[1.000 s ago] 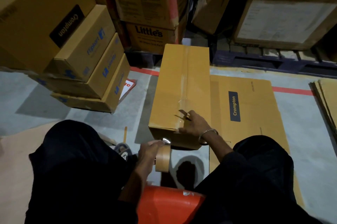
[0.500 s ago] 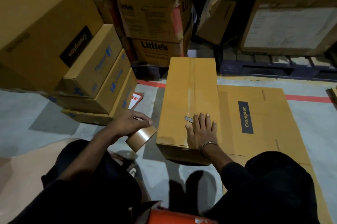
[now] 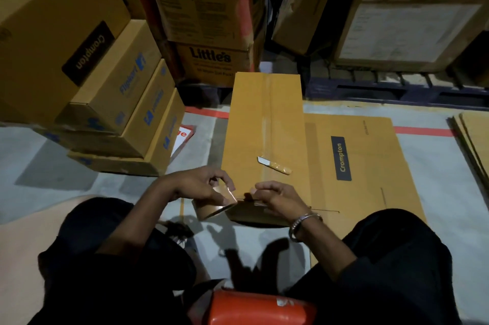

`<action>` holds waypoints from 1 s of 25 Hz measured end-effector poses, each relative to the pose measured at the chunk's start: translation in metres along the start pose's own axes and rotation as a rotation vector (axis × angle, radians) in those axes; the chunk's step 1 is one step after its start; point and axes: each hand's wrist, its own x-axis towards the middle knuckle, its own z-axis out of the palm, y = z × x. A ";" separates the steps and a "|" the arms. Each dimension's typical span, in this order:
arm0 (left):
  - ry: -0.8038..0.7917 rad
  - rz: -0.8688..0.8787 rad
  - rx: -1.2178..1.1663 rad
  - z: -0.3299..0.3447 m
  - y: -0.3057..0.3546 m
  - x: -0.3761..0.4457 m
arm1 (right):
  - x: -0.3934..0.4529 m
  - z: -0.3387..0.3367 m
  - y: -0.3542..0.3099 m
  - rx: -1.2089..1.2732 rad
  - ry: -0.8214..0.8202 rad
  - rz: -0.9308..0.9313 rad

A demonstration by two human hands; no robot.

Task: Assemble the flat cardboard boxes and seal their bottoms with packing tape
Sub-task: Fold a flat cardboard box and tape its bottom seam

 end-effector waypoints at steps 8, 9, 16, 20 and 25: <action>-0.133 0.080 0.078 0.018 0.016 0.020 | -0.006 0.029 0.025 0.168 0.147 -0.040; -0.140 0.085 0.080 0.017 0.016 0.022 | -0.006 0.026 0.024 0.151 0.158 -0.055; -0.041 0.025 0.094 0.026 0.023 0.029 | 0.001 0.000 0.014 0.248 0.206 0.052; 0.007 0.133 0.110 0.033 0.025 0.038 | 0.004 -0.026 0.015 0.369 0.207 0.170; 0.047 0.113 0.201 0.032 0.010 0.045 | 0.010 -0.057 0.028 0.420 0.311 0.235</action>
